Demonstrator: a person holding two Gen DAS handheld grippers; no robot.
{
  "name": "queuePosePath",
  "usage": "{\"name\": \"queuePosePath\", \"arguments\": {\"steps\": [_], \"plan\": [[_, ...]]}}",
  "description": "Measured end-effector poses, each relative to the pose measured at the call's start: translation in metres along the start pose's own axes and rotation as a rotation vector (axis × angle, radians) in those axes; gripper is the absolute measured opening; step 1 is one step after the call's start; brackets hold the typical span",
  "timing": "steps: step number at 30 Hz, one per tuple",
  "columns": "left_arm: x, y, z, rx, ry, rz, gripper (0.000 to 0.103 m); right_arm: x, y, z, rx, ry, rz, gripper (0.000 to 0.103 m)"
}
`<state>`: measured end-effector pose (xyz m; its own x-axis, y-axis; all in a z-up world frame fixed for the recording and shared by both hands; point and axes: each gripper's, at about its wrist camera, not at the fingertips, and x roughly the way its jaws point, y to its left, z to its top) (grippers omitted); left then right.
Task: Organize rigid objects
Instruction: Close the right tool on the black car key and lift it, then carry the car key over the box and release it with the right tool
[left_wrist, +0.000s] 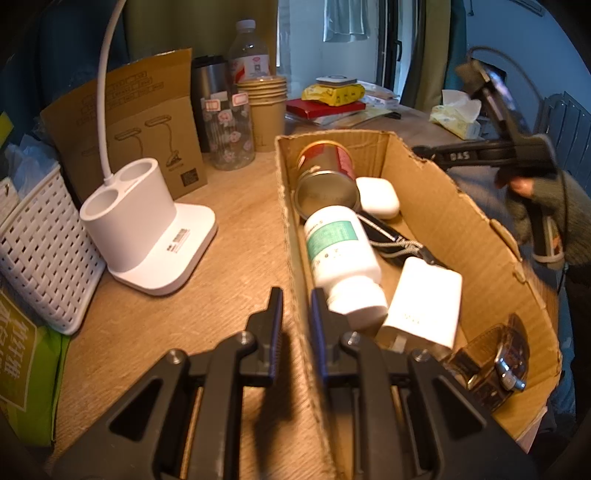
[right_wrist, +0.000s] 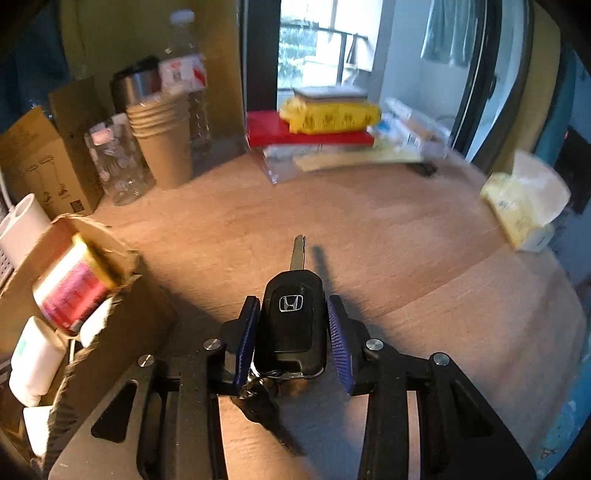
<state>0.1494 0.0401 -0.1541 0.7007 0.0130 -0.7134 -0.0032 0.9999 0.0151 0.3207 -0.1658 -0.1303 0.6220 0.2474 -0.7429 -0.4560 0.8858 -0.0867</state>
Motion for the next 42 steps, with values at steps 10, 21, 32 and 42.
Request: {"name": "queuePosePath", "arguments": {"steps": [10, 21, 32, 42], "plan": [[0.0, -0.001, 0.0, 0.002, -0.001, 0.003, 0.018, -0.059, 0.017, 0.009, -0.045, -0.103, 0.004, 0.039], [-0.001, -0.001, 0.001, 0.008, -0.007, 0.017, 0.018, -0.113, 0.043, 0.017, -0.093, -0.182, 0.051, 0.039], [-0.001, -0.001, 0.001, 0.008, -0.007, 0.018, 0.018, -0.145, 0.083, 0.026, -0.167, -0.245, 0.1, 0.039], [-0.001, -0.001, 0.001, 0.009, -0.008, 0.018, 0.018, -0.138, 0.112, 0.024, -0.175, -0.239, 0.166, 0.039]]}}
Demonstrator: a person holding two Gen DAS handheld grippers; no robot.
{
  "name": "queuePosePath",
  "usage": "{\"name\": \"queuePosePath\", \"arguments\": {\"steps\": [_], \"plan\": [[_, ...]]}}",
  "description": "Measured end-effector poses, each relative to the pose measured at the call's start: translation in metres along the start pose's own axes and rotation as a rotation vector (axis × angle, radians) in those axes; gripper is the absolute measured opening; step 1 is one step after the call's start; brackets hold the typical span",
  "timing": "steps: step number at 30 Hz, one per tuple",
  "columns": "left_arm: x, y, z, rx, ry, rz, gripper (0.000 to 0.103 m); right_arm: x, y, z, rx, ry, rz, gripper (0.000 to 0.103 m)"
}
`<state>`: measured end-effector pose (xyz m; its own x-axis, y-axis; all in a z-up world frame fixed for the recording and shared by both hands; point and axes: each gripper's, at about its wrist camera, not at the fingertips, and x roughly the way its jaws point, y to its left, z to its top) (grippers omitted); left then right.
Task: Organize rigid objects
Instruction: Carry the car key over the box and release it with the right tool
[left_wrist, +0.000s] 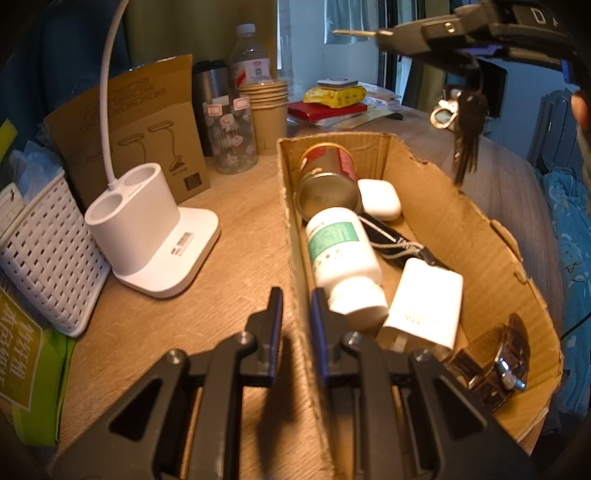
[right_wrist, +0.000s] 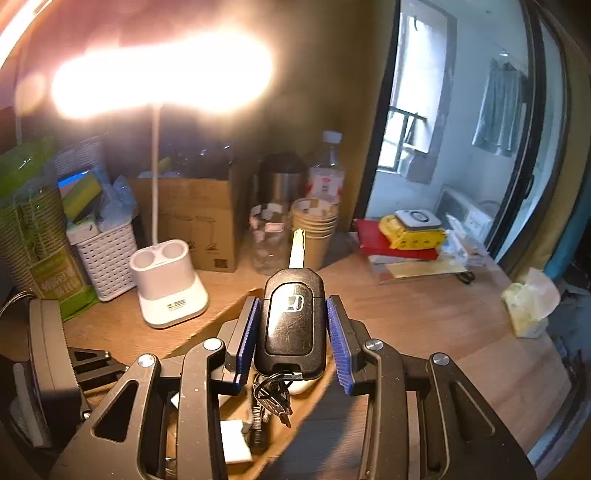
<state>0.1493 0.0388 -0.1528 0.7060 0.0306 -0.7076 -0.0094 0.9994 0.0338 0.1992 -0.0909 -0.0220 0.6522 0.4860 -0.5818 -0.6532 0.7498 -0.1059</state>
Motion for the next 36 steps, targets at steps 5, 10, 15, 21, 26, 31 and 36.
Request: {"name": "queuePosePath", "arguments": {"steps": [5, 10, 15, 21, 26, 31, 36], "plan": [[0.0, 0.0, 0.0, 0.0, 0.0, 0.0, 0.018, 0.01, 0.008, -0.007, 0.013, 0.02, 0.028, 0.039], [0.0, 0.0, 0.0, 0.0, 0.0, 0.0, 0.018, 0.02, 0.011, -0.017, 0.021, 0.048, 0.037, 0.039], [0.0, 0.0, 0.0, 0.0, 0.0, 0.0, 0.018, 0.031, 0.013, -0.028, 0.028, 0.079, 0.028, 0.039], [0.0, 0.0, 0.0, 0.0, 0.0, 0.0, 0.018, 0.046, 0.01, -0.042, 0.041, 0.121, 0.006, 0.039], [0.0, 0.0, 0.0, 0.0, 0.0, 0.0, 0.018, 0.058, 0.008, -0.051, 0.039, 0.152, -0.01, 0.038], [-0.002, -0.001, -0.001, 0.001, 0.0, 0.001, 0.018, 0.064, 0.005, -0.055, 0.029, 0.164, -0.041, 0.038], [-0.002, -0.002, -0.001, 0.001, -0.001, 0.001, 0.018, 0.064, 0.003, -0.057, 0.009, 0.176, -0.09, 0.038]]}}
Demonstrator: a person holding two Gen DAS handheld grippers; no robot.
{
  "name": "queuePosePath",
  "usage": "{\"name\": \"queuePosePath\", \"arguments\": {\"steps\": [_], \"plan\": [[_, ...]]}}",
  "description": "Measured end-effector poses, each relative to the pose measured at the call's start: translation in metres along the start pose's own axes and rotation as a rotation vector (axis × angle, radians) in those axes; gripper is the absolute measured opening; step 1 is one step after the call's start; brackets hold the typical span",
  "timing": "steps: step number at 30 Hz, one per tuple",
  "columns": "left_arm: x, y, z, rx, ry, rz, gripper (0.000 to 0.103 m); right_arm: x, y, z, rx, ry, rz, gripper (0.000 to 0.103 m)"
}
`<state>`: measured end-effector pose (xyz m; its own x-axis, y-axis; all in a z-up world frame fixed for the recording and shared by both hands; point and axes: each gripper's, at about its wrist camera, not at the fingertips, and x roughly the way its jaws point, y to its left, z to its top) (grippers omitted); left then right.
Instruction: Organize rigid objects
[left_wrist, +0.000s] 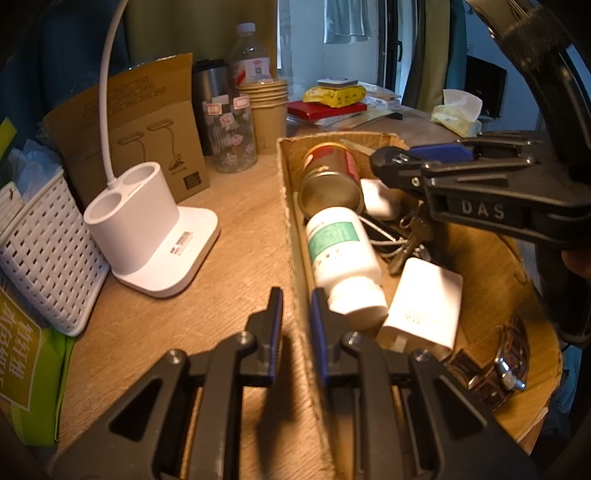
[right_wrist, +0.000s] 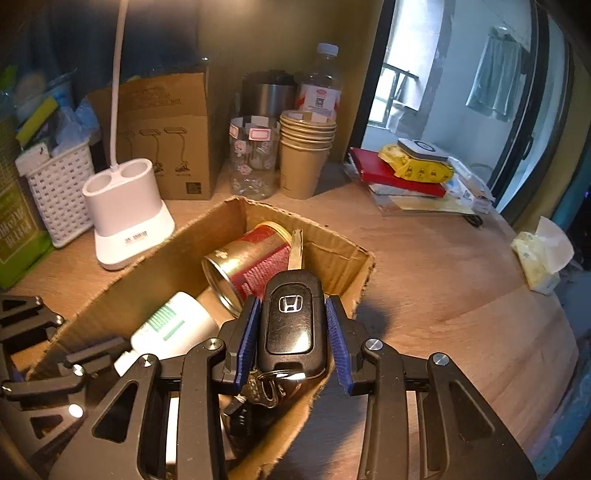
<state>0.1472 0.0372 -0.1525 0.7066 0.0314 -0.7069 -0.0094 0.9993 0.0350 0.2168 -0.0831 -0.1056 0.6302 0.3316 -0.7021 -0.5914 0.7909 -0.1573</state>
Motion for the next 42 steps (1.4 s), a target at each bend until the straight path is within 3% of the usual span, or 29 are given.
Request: {"name": "queuePosePath", "arguments": {"steps": [11, 21, 42], "plan": [[0.001, -0.005, -0.001, 0.008, 0.001, -0.001, 0.018, 0.003, 0.0, -0.007, -0.02, 0.002, -0.039, 0.038], [0.0, -0.003, -0.001, 0.008, 0.001, 0.0, 0.018, -0.003, 0.004, -0.011, 0.02, -0.022, 0.025, 0.054], [-0.007, -0.005, -0.001, 0.01, -0.023, 0.02, 0.018, -0.053, 0.01, -0.027, 0.072, -0.038, 0.058, 0.058]]}}
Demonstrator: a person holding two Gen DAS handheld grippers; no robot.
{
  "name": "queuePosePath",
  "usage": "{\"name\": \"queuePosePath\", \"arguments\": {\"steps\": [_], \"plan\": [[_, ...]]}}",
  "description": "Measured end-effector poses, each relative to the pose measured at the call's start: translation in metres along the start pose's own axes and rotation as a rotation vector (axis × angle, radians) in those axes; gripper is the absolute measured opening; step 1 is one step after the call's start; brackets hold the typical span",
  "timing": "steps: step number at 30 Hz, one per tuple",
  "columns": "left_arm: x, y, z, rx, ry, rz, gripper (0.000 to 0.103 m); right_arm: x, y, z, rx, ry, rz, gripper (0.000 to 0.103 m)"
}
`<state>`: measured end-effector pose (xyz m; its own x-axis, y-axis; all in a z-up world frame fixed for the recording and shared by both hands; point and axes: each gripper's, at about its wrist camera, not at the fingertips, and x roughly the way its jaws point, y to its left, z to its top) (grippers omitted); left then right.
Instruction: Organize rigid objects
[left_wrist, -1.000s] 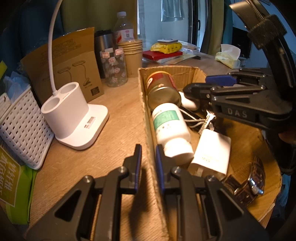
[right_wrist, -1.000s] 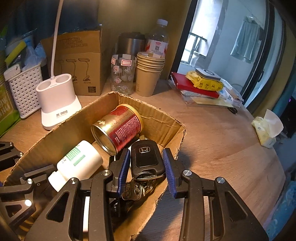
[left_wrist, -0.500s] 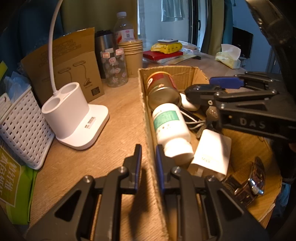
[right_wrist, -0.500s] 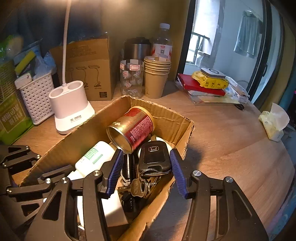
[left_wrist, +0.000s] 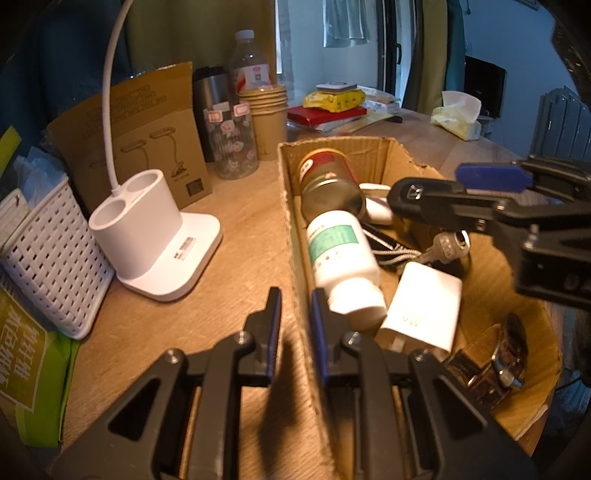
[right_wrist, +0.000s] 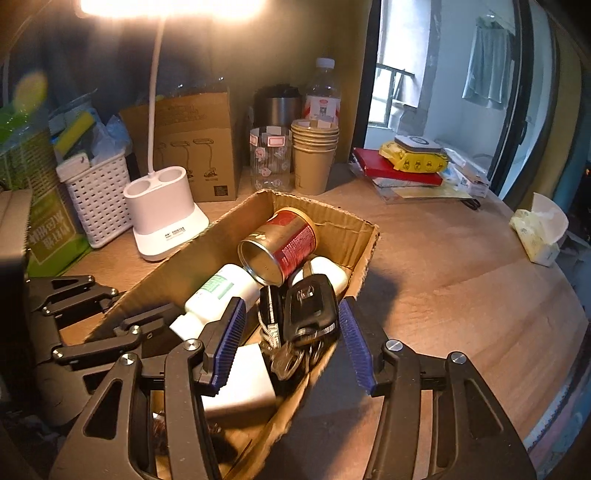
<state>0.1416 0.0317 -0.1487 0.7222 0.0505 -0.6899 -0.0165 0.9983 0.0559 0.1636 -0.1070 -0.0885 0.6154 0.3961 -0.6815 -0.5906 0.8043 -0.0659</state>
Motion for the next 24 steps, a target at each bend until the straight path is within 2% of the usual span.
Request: {"name": "queuePosePath", "arguments": {"steps": [1, 6, 9, 11, 12, 13, 19, 21, 22, 24], "plan": [[-0.001, -0.001, 0.0, 0.0, -0.005, 0.005, 0.018, -0.003, 0.0, -0.001, 0.005, -0.004, -0.003, 0.062], [-0.013, -0.005, 0.003, 0.004, -0.034, 0.017, 0.021, -0.024, 0.0, -0.004, 0.019, -0.029, -0.025, 0.063], [-0.026, -0.003, 0.005, -0.027, -0.07, 0.034, 0.028, -0.038, -0.001, -0.006, 0.028, -0.047, -0.039, 0.064], [-0.034, -0.004, 0.006, -0.041, -0.094, 0.035, 0.045, -0.047, -0.002, -0.006, 0.032, -0.061, -0.048, 0.064], [-0.04, -0.006, 0.007, -0.044, -0.108, 0.025, 0.05, -0.053, -0.003, -0.007, 0.034, -0.071, -0.053, 0.064], [-0.045, -0.008, 0.008, -0.044, -0.121, 0.02, 0.053, -0.057, -0.003, -0.006, 0.034, -0.077, -0.058, 0.064], [-0.076, -0.018, 0.013, -0.048, -0.178, -0.014, 0.055, -0.093, -0.007, -0.011, 0.042, -0.125, -0.105, 0.064], [-0.089, -0.021, 0.015, -0.061, -0.202, -0.031, 0.066, -0.107, -0.009, -0.015, 0.066, -0.149, -0.12, 0.064], [-0.094, -0.022, 0.016, -0.064, -0.214, -0.036, 0.076, -0.114, -0.009, -0.018, 0.081, -0.165, -0.131, 0.064], [-0.108, -0.025, 0.017, -0.072, -0.242, -0.045, 0.078, -0.124, -0.011, -0.022, 0.102, -0.178, -0.143, 0.068]]}}
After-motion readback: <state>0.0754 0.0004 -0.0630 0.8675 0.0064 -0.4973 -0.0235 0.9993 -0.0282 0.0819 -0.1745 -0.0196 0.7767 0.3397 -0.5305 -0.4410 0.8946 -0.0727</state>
